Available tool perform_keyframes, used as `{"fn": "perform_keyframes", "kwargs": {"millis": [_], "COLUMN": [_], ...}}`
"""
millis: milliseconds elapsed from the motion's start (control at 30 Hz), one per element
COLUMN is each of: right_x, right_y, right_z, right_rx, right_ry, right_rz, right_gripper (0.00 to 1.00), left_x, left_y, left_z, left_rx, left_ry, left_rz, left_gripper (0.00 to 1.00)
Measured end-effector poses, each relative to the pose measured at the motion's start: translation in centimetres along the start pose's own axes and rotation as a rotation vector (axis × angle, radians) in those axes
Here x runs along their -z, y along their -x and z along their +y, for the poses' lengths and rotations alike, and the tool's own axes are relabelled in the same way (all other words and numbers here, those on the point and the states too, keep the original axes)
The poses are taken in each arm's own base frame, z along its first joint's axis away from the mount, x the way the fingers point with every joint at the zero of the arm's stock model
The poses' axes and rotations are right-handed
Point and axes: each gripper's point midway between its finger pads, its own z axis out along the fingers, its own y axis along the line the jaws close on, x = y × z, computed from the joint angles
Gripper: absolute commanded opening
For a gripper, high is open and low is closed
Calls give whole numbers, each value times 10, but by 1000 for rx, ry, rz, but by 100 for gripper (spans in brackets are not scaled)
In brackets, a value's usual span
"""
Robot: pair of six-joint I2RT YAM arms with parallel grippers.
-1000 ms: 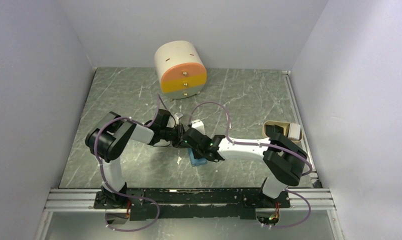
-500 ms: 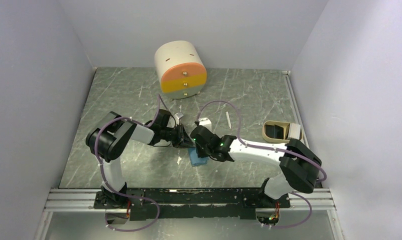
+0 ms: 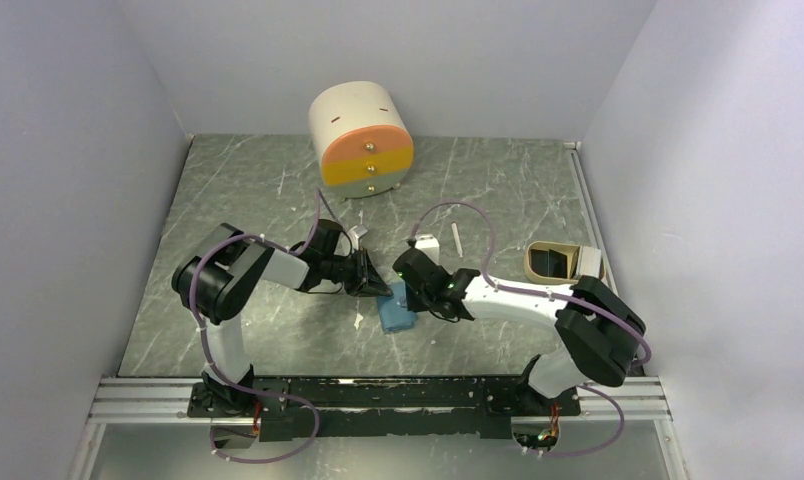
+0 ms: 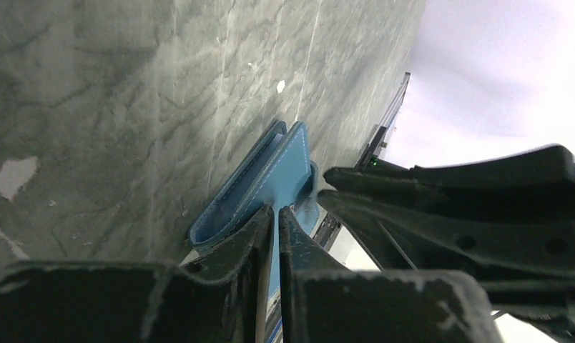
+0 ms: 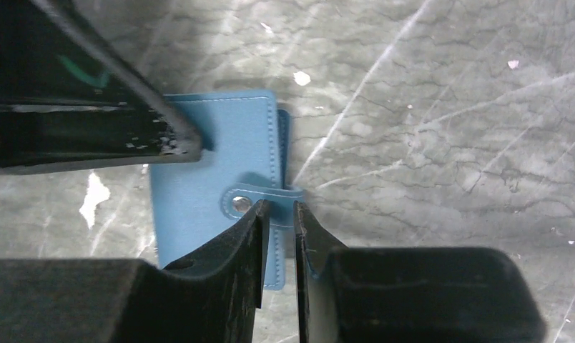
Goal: Put the credit cards into the card holder
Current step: Close the card holder at the center of the board.
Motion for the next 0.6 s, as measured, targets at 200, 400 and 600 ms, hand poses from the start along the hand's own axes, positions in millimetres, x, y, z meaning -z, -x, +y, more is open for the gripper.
{"fn": "perform_keyframes", "kwargs": {"millis": [200, 400, 600], "right_x": [-12, -15, -15], "right_y": [-7, -5, -5], "right_z": [-4, 0, 0], "right_rx": [-78, -118, -123], "right_ry": [70, 126, 135], "right_rz": [21, 16, 23], "right_gripper": [20, 17, 17], "left_x": [-1, -1, -2], "left_y": [0, 0, -1], "left_z": [-1, 0, -1], "left_rx": [-3, -4, -5], "left_ry": [-3, -5, -8], "left_rz": [1, 2, 5], "left_gripper": [15, 15, 15]}}
